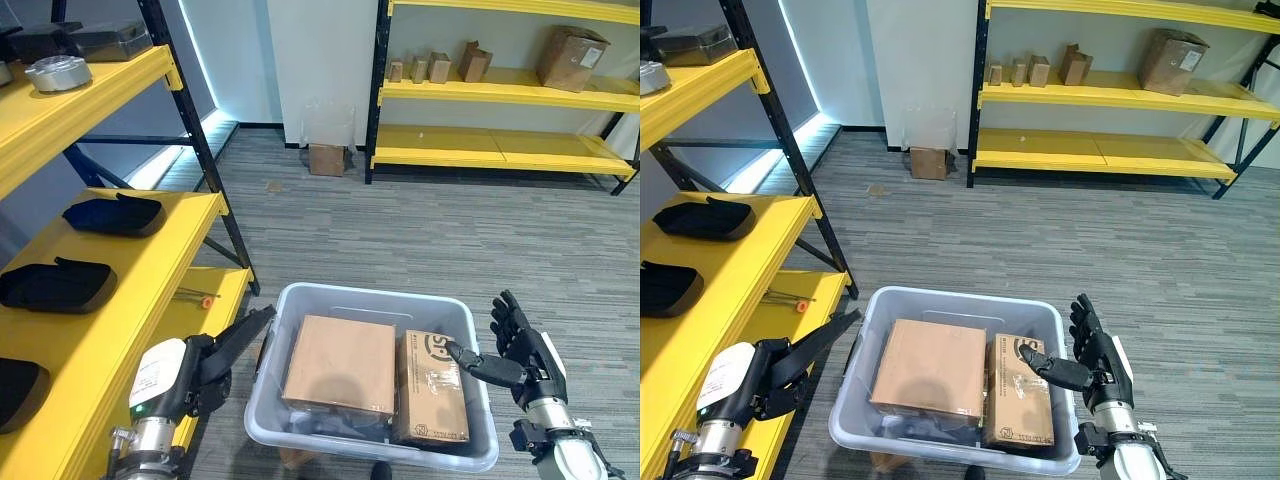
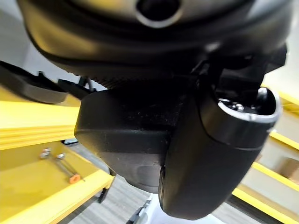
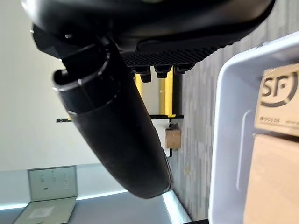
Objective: Move parts from the plastic box to the shelf.
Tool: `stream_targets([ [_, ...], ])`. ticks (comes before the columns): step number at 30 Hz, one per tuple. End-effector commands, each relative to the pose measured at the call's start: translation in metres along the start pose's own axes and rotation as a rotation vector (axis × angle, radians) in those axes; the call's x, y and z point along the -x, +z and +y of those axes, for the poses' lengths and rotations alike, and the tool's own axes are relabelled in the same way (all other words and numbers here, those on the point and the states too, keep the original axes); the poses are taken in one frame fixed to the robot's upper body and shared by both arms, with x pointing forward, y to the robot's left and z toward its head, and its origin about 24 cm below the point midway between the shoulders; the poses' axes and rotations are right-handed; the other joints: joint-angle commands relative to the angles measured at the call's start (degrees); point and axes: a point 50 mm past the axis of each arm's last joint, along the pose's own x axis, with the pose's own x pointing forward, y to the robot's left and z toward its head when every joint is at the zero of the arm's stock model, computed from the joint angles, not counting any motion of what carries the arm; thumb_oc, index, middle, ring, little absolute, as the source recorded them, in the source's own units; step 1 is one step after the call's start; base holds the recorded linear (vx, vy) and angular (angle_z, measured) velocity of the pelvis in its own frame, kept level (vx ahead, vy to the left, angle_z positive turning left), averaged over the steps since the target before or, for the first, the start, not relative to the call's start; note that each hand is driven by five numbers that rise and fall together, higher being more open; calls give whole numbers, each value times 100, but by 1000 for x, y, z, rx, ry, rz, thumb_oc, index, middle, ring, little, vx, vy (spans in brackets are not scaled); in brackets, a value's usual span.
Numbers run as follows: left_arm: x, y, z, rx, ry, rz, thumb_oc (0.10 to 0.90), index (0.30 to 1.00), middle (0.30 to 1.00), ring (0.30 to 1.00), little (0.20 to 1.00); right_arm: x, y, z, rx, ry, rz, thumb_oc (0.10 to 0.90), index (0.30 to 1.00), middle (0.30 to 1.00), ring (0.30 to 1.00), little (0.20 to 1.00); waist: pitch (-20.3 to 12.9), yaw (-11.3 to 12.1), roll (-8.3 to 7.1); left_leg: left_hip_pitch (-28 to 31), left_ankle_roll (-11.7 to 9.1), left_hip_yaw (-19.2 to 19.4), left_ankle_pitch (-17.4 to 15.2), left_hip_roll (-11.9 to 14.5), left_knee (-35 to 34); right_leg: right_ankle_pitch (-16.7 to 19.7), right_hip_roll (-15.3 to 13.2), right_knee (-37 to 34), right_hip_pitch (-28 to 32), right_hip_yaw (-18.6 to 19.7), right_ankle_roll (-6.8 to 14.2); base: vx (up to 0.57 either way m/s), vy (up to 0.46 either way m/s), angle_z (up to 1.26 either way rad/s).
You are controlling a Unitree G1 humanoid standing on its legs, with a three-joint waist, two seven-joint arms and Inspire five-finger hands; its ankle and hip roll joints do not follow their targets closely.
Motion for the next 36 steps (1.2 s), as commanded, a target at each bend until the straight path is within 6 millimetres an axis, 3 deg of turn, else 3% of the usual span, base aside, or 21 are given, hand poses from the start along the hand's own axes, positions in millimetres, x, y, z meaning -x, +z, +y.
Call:
stream_targets([
  [1, -28, 22, 54, -14, 308, -162, 400, 300, 300, 300, 300, -26, 44, 15, 0, 72, -259, 900, 1000, 1000, 1000, 1000, 28, 5, -140, 167, -31, -27, -376, -137, -5, -450, -180, 15, 370, -13, 490, -105, -25, 8],
  [9, -30, 18, 54, 27, 369, -122, 400, 300, 300, 300, 300, -32, 46, 23, 37, 110, -262, 900, 1000, 1000, 1000, 1000, 202, 111, -18, -199, -41, -152, -178, -217, -9, -355, -236, -9, 101, -63, 477, -79, -14, 8],
  [23, -17, 5, 59, 41, 456, -35, 400, 300, 300, 300, 300, -31, 42, 21, 31, 67, -245, 900, 1000, 1000, 1000, 1000, 247, 217, 107, -217, -101, -311, -142, -179, -22, -436, -212, -9, 123, -212, 410, 9, -19, 12],
  [32, -19, 13, 58, 89, 469, -63, 400, 300, 300, 300, 300, -50, 71, 45, 11, 172, -367, 900, 1000, 1000, 1000, 1000, 433, 395, 175, -480, -149, -303, -36, -94, 113, -412, -159, -9, -94, -222, 377, -56, -53, 3],
  [35, -22, 17, 58, 114, 475, -76, 400, 300, 300, 300, 300, -56, 81, 50, 15, 188, -412, 900, 1000, 1000, 1000, 1000, 574, 456, 181, -705, -152, -383, -25, -117, 322, -366, -179, -9, -220, -277, 348, -119, -48, 11],
  [36, -33, 27, 54, 174, 480, -113, 400, 300, 300, 300, 300, -59, 88, 49, 30, 154, -451, 900, 1000, 1000, 1000, 1000, 708, 437, 131, -930, -164, -288, -221, -147, 853, -296, -295, -7, -269, -419, 339, -255, -63, 7],
])
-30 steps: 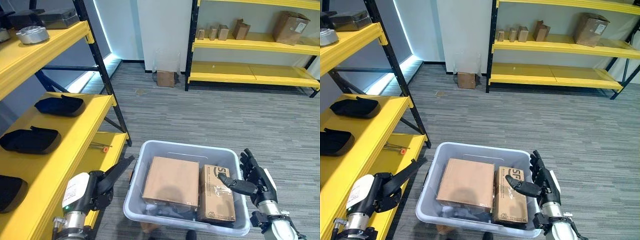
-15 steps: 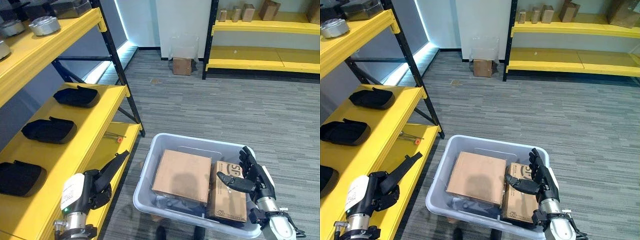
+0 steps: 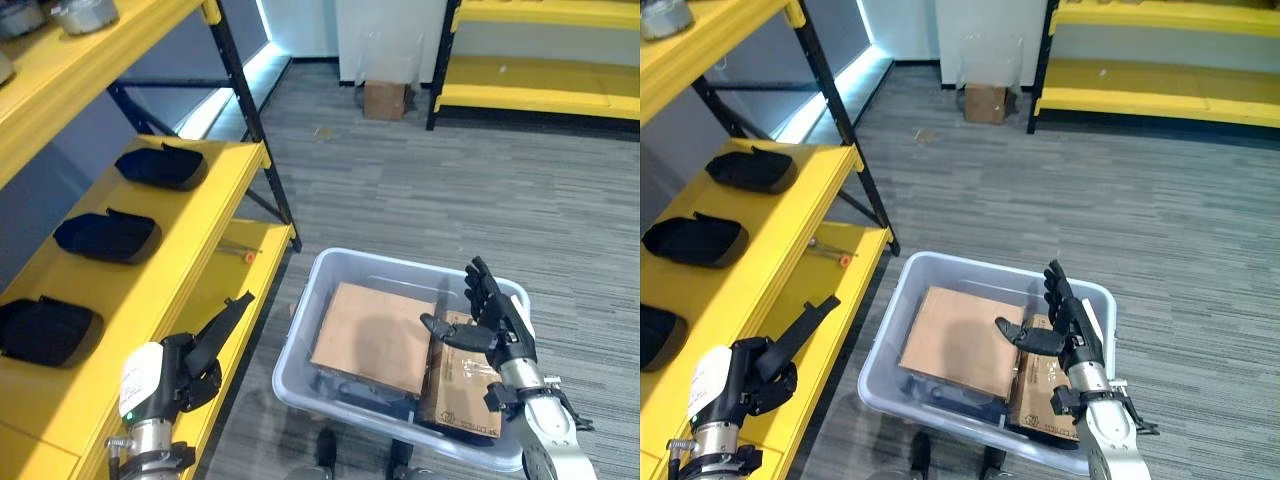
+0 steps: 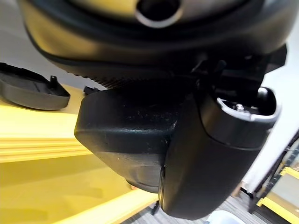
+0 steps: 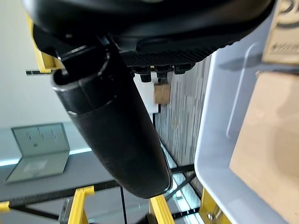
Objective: Move parts from the plastic box to the shelf.
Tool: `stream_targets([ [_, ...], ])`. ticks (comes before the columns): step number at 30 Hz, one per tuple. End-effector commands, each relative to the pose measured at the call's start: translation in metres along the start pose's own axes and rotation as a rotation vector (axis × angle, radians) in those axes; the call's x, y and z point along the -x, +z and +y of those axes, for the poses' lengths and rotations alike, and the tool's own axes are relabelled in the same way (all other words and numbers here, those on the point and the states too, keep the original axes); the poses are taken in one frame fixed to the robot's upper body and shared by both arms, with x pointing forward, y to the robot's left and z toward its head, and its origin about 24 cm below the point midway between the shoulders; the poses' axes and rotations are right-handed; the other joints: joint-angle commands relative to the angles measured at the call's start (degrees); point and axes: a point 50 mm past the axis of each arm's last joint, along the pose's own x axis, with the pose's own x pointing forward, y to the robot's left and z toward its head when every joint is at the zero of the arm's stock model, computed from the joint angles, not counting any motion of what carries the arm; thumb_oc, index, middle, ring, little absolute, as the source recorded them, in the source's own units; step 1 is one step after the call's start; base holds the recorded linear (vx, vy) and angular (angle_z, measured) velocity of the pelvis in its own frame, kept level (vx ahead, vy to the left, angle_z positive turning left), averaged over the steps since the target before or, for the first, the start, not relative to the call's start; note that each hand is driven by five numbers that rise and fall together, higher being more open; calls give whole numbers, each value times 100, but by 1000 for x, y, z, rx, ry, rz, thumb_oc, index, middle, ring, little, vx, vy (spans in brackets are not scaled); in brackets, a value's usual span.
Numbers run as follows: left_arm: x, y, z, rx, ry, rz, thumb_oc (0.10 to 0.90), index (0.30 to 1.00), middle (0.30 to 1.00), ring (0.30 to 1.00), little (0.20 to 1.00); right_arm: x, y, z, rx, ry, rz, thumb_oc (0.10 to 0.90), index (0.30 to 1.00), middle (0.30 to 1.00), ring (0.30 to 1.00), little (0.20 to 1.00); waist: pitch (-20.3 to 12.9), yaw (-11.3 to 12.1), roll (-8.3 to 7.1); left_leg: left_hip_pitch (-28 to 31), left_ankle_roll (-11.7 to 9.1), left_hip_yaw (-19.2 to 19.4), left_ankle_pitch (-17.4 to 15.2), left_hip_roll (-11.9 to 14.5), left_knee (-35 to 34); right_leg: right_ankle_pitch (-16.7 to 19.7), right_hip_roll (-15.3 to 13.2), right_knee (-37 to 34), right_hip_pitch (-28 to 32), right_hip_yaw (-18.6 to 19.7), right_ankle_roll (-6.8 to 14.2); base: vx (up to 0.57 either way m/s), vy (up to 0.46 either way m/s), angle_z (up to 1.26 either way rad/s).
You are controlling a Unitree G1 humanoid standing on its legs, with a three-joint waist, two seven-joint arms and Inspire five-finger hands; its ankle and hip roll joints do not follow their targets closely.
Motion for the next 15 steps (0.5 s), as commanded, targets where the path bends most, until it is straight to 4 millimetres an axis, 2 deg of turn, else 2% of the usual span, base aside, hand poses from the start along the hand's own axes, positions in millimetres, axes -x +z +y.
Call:
stream_targets([
  [1, -41, 40, 43, 78, 263, -233, 400, 300, 300, 300, 300, -19, 48, 7, -18, -13, -286, 900, 1000, 1000, 1000, 1000, 8, -143, -541, -122, -49, 358, -908, -175, 1537, -158, -471, -33, 78, 38, 345, -286, -70, 24],
  [3, -43, 45, 40, 120, 267, -243, 400, 300, 300, 300, 300, -16, 44, 9, -69, -16, -275, 900, 1000, 1000, 1000, 1000, -56, -255, -578, 37, -90, 308, -982, -70, 2601, -146, -455, 20, -97, -67, 257, -147, -39, 126],
  [4, -43, 45, 40, 119, 271, -246, 400, 300, 300, 300, 300, -14, 40, 8, -95, -20, -256, 900, 1000, 1000, 1000, 1000, -92, -319, -539, 115, -92, 314, -1034, 21, 2777, -177, -395, 29, -145, -153, 218, -58, -2, 145],
  [5, -44, 47, 40, 127, 273, -247, 400, 300, 300, 300, 300, -10, 35, 7, -121, -32, -236, 900, 1000, 1000, 1000, 1000, -132, -428, -529, 339, -115, 400, -937, 168, 3024, -188, -387, 61, -211, -256, 197, 12, 57, 72],
  [6, -47, 50, 40, 141, 278, -255, 400, 300, 300, 300, 300, -6, 29, 5, -152, -57, -212, 900, 1000, 1000, 1000, 1000, -192, -586, -443, 617, -166, 516, -867, 563, 3005, -280, -337, 105, -256, -292, 232, -5, 117, -18],
  [8, -47, 54, 39, 148, 285, -266, 400, 300, 300, 300, 300, 4, 16, -2, -170, -112, -156, 900, 1000, 1000, 1000, 1000, -260, -917, -316, 1357, -297, 1017, -527, 1280, 2281, -262, -487, 312, -475, -498, 318, -42, 221, 43],
  [9, -47, 56, 39, 146, 283, -278, 400, 300, 300, 300, 300, 7, 15, -6, -159, -131, -147, 900, 1000, 1000, 1000, 1000, -242, -989, -263, 1519, -370, 1133, -375, 1343, 1986, -239, -517, 405, -563, -544, 349, -44, 199, 74],
  [10, -48, 59, 39, 141, 286, -289, 400, 300, 300, 300, 300, 10, 12, -9, -158, -147, -131, 900, 1000, 1000, 1000, 1000, -254, -1032, -149, 1704, -473, 1144, -410, 1276, 1719, -263, -496, 552, -692, -571, 407, -49, 168, 59],
  [11, -50, 60, 39, 129, 287, -300, 400, 300, 300, 300, 300, 14, 8, -13, -151, -163, -112, 900, 1000, 1000, 1000, 1000, -272, -1066, -86, 1779, -492, 1080, -464, 1168, 1532, -241, -501, 653, -801, -562, 426, -28, 195, 27],
  [13, -49, 63, 36, 116, 272, -312, 400, 300, 300, 300, 300, 26, 1, -23, -141, -207, -76, 900, 1000, 1000, 1000, 1000, -350, -1228, 4, 1978, -475, 1337, -655, 1162, 1024, -198, -664, 807, -984, -606, 513, -37, 229, 20],
  [15, -49, 65, 36, 101, 258, -331, 400, 300, 300, 300, 300, 29, -2, -25, -175, -223, -62, 900, 1000, 1000, 1000, 1000, -356, -1252, 40, 2019, -490, 1444, -733, 1107, 775, -106, -772, 810, -1076, -625, 584, -83, 205, 28],
])
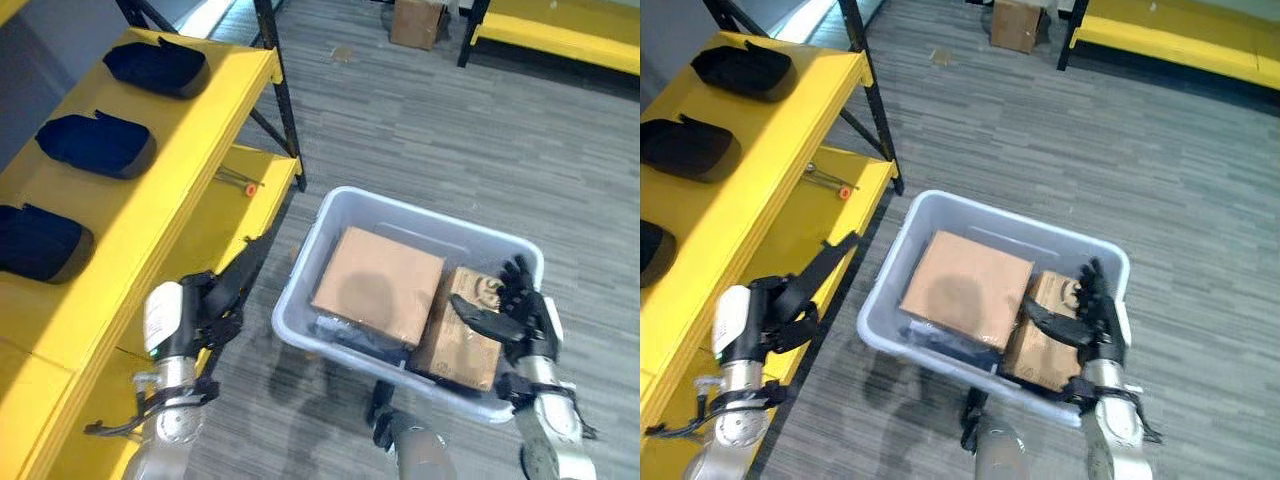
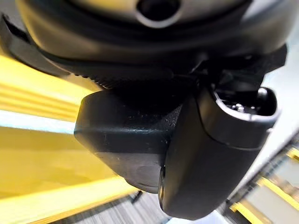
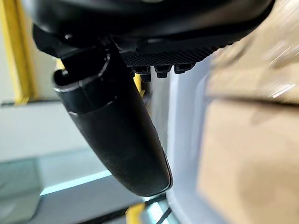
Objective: Move parts from the plastic box to the shelf.
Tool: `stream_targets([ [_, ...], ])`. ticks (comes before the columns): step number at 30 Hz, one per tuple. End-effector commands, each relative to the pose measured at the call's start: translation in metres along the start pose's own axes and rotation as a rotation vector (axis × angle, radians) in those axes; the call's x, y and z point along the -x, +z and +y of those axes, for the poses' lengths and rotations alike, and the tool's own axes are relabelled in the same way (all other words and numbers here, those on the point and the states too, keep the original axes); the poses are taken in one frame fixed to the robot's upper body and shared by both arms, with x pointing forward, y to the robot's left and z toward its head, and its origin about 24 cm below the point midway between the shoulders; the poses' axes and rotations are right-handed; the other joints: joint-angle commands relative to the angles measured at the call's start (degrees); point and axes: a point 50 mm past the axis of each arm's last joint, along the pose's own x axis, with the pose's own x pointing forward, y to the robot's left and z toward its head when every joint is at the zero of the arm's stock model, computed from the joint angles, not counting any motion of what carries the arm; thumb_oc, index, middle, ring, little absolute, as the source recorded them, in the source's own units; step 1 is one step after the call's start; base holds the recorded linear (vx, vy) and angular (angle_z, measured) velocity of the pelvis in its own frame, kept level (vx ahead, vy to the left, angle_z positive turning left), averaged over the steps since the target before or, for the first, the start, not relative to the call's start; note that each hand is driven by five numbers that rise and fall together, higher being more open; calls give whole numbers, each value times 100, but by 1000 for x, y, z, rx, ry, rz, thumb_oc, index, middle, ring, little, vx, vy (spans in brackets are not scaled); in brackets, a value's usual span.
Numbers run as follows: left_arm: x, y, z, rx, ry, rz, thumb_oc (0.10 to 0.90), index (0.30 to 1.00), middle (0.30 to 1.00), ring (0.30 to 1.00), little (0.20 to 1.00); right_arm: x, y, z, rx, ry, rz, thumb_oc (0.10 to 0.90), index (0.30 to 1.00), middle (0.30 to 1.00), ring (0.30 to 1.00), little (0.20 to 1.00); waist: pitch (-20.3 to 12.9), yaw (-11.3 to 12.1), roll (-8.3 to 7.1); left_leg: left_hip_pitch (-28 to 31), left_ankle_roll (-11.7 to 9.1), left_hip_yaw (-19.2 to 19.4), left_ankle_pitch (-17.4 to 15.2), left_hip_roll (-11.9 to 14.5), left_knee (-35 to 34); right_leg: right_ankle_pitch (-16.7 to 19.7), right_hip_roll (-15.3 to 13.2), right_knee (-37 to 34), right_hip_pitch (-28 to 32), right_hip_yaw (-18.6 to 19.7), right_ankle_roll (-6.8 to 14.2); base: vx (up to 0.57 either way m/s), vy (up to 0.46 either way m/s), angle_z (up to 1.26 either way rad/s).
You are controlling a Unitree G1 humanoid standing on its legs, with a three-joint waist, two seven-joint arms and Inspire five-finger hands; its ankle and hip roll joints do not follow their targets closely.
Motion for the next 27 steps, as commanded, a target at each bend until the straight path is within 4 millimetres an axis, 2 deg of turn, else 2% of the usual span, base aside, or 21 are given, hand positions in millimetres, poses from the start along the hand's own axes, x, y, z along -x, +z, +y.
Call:
stream_targets([
  [1, -1, 17, 52, -78, 207, -159, 400, 300, 300, 300, 300, 6, 16, 20, -90, 97, -114, 900, 1000, 1000, 1000, 1000, -829, 14, -76, -66, 463, -141, -160, -262, 232, 43, -78, -764, -11, 264, 1093, -113, 203, 27],
  [5, -1, 17, 53, -95, 196, -168, 400, 300, 300, 300, 300, 7, 21, 15, -66, 71, -142, 900, 1000, 1000, 1000, 1000, -849, 42, -131, -13, 467, -76, -429, -453, -159, 411, -457, -892, -22, 90, 1313, -124, 182, 27],
  [7, 0, 17, 53, -99, 191, -166, 400, 300, 300, 300, 300, 7, 21, 14, -56, 65, -142, 900, 1000, 1000, 1000, 1000, -865, 58, -159, 26, 481, -89, -504, -510, -256, 484, -541, -922, 24, 50, 1358, -84, 133, 30],
  [9, 0, 15, 52, -107, 180, -157, 400, 300, 300, 300, 300, 7, 19, 14, -61, 42, -135, 900, 1000, 1000, 1000, 1000, -877, 118, -305, 79, 570, -222, -845, -731, -523, 717, -871, -991, 232, -80, 1538, -146, 221, 29],
  [16, 3, 10, 54, -137, 166, -139, 400, 300, 300, 300, 300, 9, 15, 16, -52, 42, -114, 900, 1000, 1000, 1000, 1000, -893, 195, -498, 24, 668, -481, -1015, -979, -539, 1038, -1287, -1105, 600, -335, 1694, -89, 101, 46],
  [19, 7, 4, 61, -140, 191, -112, 400, 300, 300, 300, 300, 5, 12, 25, -18, 55, -113, 900, 1000, 1000, 1000, 1000, -877, 356, -661, -122, 803, -678, -1034, -1228, -538, 1457, -1566, -1320, 751, -423, 1768, -156, 154, 31],
  [20, 8, 2, 67, -177, 216, -110, 400, 300, 300, 300, 300, 6, 14, 30, 49, 70, -134, 900, 1000, 1000, 1000, 1000, -846, 468, -791, -209, 951, -796, -1046, -1516, -532, 1761, -1860, -1456, 905, -561, 1768, -210, 314, 27],
  [22, 13, -2, 68, -210, 216, -97, 400, 300, 300, 300, 300, 11, 9, 29, 62, 54, -106, 900, 1000, 1000, 1000, 1000, -819, 533, -832, -264, 1102, -901, -1026, -1812, -539, 1888, -2144, -1469, 1089, -807, 1768, -188, 423, 68],
  [24, 16, -5, 70, -254, 218, -90, 400, 300, 300, 300, 300, 13, 7, 30, 72, 53, -97, 900, 1000, 1000, 1000, 1000, -775, 523, -833, -250, 1193, -948, -1028, -1911, -539, 1861, -2329, -1275, 1156, -861, 1768, -86, 343, 83],
  [25, 16, -7, 69, -268, 212, -83, 400, 300, 300, 300, 300, 13, 5, 32, 64, 60, -90, 900, 1000, 1000, 1000, 1000, -680, 427, -769, -208, 1219, -991, -954, -1887, -539, 1879, -2253, -1100, 1153, -596, 1768, -112, 387, 49],
  [26, 15, -7, 66, -253, 204, -82, 400, 300, 300, 300, 300, 12, 7, 31, 61, 65, -100, 900, 1000, 1000, 1000, 1000, -586, 229, -698, -125, 1305, -1045, -924, -1873, -539, 1434, -1886, -678, 992, 187, 1728, -217, 447, 78],
  [27, 13, -6, 62, -245, 179, -92, 400, 300, 300, 300, 300, 13, 9, 27, 49, 60, -103, 900, 1000, 1000, 1000, 1000, -567, 58, -720, -118, 1391, -1066, -824, -1959, -539, 1007, -1417, -221, 720, 1068, 1500, -171, 336, 103],
])
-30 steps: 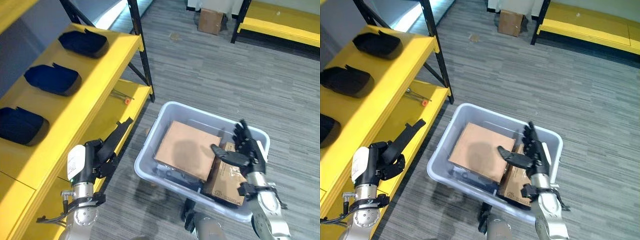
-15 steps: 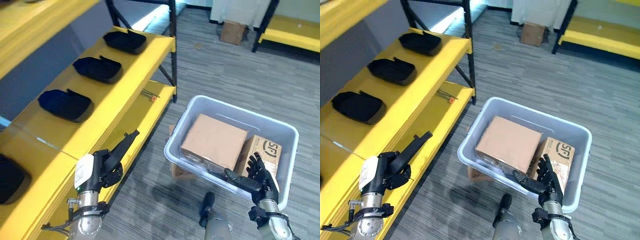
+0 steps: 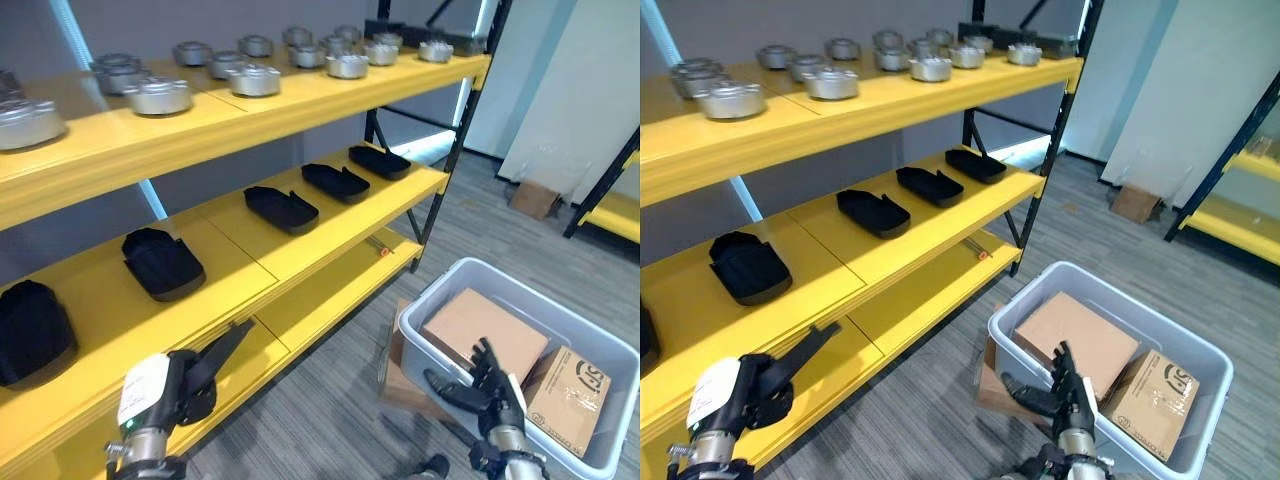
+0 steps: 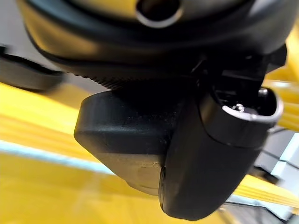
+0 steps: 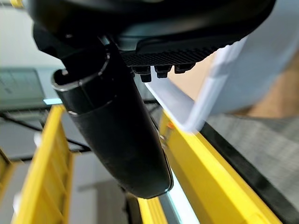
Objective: Move parts from the plastic box to the shelf.
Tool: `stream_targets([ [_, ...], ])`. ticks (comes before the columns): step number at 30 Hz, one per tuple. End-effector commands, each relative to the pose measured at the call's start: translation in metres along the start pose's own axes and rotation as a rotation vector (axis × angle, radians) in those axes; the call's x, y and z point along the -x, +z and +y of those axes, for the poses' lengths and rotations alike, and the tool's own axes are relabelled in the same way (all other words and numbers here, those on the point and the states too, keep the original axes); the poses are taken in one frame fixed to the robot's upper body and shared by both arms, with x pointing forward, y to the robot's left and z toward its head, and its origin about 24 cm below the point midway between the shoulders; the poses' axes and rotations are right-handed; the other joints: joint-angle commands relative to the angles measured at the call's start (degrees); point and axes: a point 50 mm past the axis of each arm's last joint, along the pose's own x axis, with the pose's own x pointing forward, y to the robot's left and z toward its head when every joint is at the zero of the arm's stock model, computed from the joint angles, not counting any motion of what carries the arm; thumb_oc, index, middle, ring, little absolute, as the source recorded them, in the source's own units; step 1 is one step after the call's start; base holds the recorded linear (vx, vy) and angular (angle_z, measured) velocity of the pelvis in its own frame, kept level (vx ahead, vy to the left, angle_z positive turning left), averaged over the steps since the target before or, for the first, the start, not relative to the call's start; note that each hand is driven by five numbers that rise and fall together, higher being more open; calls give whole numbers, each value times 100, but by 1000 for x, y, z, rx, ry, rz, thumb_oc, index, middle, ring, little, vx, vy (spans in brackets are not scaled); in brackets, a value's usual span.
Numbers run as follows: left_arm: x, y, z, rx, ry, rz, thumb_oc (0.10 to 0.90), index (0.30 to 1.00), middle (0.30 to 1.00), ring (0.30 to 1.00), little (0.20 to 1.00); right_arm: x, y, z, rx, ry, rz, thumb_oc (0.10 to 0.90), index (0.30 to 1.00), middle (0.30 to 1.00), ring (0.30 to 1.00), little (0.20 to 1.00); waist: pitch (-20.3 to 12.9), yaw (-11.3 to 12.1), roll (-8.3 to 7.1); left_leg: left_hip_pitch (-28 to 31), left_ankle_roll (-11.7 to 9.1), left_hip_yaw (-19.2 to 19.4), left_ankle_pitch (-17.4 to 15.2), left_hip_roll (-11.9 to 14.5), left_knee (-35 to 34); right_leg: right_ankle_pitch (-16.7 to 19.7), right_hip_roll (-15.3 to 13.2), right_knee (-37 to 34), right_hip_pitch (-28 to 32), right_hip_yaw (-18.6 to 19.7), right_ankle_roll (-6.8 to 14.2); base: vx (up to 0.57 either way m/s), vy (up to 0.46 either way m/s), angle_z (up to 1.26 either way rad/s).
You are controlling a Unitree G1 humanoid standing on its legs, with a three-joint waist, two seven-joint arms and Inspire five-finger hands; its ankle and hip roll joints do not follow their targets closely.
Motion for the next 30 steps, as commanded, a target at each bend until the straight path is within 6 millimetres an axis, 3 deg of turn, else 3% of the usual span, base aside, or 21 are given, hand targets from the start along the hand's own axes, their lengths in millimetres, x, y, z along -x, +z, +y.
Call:
stream_targets([
  [1, -39, 62, 56, 100, 372, -292, 400, 300, 300, 300, 300, -26, 89, -7, 47, 54, -411, 900, 1000, 1000, 1000, 1000, 346, -430, 800, 1864, -317, -286, 724, 250, -3069, -1736, 1594, 140, -178, 1884, 1153, -133, 213, 79],
  [2, -41, 64, 55, 104, 360, -300, 400, 300, 300, 300, 300, -25, 89, -9, 46, 52, -412, 900, 1000, 1000, 1000, 1000, 329, -472, 790, 1844, -292, -354, 763, 225, -3069, -1895, 1837, 291, -244, 2151, 1056, -40, 96, 25],
  [3, -41, 64, 55, 104, 360, -300, 400, 300, 300, 300, 300, -25, 89, -9, 46, 51, -412, 900, 1000, 1000, 1000, 1000, 322, -468, 787, 1835, -292, -351, 766, 221, -3069, -1894, 1834, 294, -256, 2157, 1055, 13, 60, 0],
  [4, -44, 71, 50, 114, 327, -331, 400, 300, 300, 300, 300, -24, 86, -14, 42, 41, -398, 900, 1000, 1000, 1000, 1000, 271, -602, 787, 1820, -248, -566, 813, 211, -3069, -2147, 2277, 570, -266, 2598, 959, 18, 40, -6],
  [5, -44, 73, 48, 124, 313, -339, 400, 300, 300, 300, 300, -24, 86, -14, 41, 44, -400, 900, 1000, 1000, 1000, 1000, 254, -654, 777, 1780, -235, -636, 862, 208, -3069, -2261, 2513, 671, -324, 2792, 894, 16, 39, 16],
  [8, -44, 79, 47, 139, 283, -380, 400, 300, 300, 300, 300, -24, 89, -13, 47, 60, -414, 900, 1000, 1000, 1000, 1000, 191, -667, 708, 1644, -216, -741, 986, 184, -3069, -2231, 2713, 682, -324, 2904, 864, -1, -25, 50],
  [13, -46, 92, 48, 118, 253, -460, 400, 300, 300, 300, 300, -28, 94, -2, 53, 103, -444, 900, 1000, 1000, 1000, 1000, 43, -588, 608, 1471, -281, -641, 1027, 252, -3065, -2264, 2766, -63, -1, 3102, 942, 22, -102, -6],
  [18, -43, 96, 46, 114, 226, -494, 400, 300, 300, 300, 300, -29, 97, 0, 71, 114, -453, 900, 1000, 1000, 1000, 1000, -135, -472, 567, 1433, -347, -486, 1018, 329, -3069, -2405, 2747, -526, 330, 2998, 981, 28, -117, -15],
  [30, -39, 94, 38, 157, 170, -472, 400, 300, 300, 300, 300, -30, 105, -7, 114, 73, -485, 900, 1000, 1000, 1000, 1000, -434, -295, 611, 1333, -646, -504, 1104, 764, -3069, -2735, 2983, -1210, 912, 2739, 818, 4, -146, 4],
])
